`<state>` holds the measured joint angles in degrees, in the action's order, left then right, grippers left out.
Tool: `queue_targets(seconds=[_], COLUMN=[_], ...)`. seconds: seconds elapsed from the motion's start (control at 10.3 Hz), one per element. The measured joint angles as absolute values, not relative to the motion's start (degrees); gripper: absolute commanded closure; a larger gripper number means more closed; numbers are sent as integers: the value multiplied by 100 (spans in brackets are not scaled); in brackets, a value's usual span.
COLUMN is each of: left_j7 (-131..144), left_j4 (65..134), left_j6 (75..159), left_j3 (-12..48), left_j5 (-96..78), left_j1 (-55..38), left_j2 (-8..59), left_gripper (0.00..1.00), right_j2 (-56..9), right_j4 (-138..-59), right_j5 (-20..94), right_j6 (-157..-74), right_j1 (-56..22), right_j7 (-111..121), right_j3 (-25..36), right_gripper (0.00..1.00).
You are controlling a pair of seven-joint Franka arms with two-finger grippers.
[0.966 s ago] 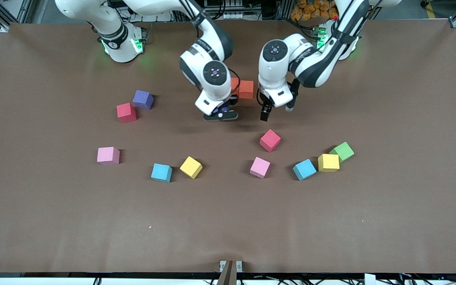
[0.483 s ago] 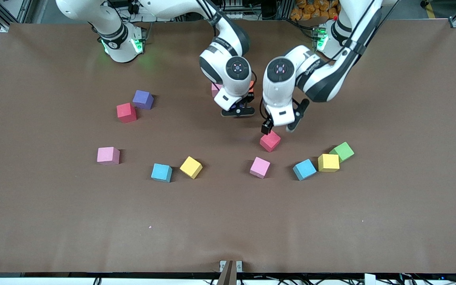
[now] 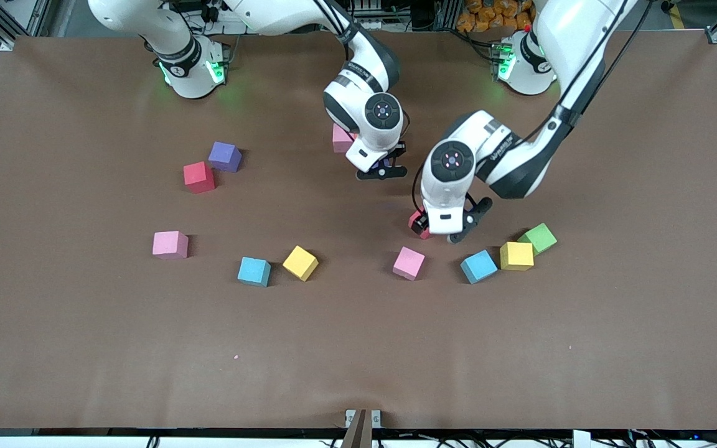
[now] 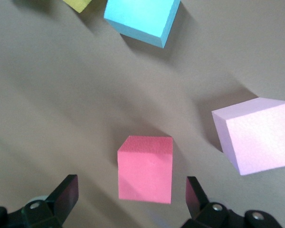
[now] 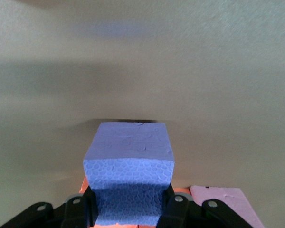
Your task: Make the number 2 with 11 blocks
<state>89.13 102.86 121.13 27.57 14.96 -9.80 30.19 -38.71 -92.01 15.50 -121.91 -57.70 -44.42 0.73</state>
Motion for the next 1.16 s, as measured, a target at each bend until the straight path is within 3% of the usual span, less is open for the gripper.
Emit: queue_targets(seconds=[1.16], left_j7=[8897], left_j4=[10123], left_j6=[12439], left_j3=[2779], left_j5=[1497], left_j1=[-1036], left_j2=[3734], left_gripper=[0], right_j2=[-4071], right_j4=[-9108], right_j5=[1590], right_j6=[-12401], right_j1=[-6000], right_j7=[-4540], right_j3=[60], right_gripper=[100])
